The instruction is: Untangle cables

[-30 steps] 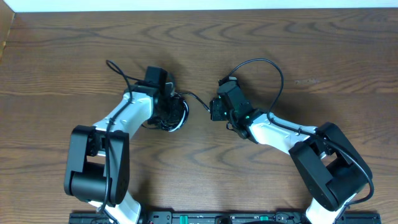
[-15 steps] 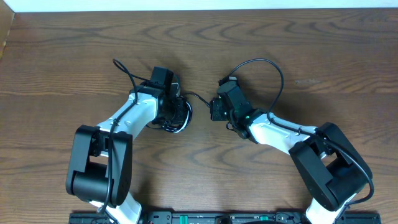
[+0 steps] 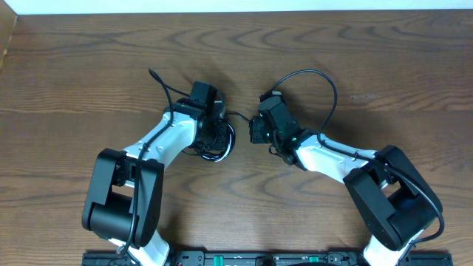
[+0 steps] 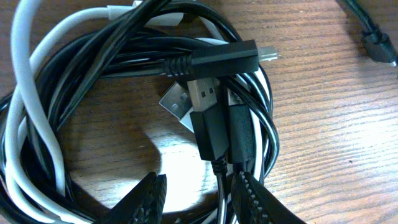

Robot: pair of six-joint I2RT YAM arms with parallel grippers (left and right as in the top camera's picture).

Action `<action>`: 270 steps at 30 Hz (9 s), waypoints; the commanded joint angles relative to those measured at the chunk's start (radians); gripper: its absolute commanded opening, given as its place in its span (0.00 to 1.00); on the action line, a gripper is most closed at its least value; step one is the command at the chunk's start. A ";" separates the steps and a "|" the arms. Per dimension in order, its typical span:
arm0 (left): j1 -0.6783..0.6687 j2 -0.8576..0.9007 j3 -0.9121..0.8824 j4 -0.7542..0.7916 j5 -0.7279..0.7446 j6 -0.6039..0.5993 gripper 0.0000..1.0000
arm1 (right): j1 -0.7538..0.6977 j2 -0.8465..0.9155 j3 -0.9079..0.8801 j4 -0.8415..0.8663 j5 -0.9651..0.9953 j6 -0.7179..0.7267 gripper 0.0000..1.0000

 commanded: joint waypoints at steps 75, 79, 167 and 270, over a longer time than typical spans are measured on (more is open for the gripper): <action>0.056 0.011 -0.040 -0.340 0.353 0.203 0.43 | 0.005 0.006 0.013 0.000 0.012 -0.005 0.31; 0.074 -0.008 0.031 -0.348 0.353 0.202 0.43 | 0.005 0.006 0.013 0.000 0.012 -0.005 0.31; 0.261 -0.102 -0.042 -0.054 0.068 -0.132 0.27 | 0.005 0.006 0.013 0.000 0.012 -0.005 0.32; 0.203 -0.080 -0.203 -0.059 0.019 0.070 0.21 | 0.005 0.006 0.013 0.002 0.012 -0.005 0.33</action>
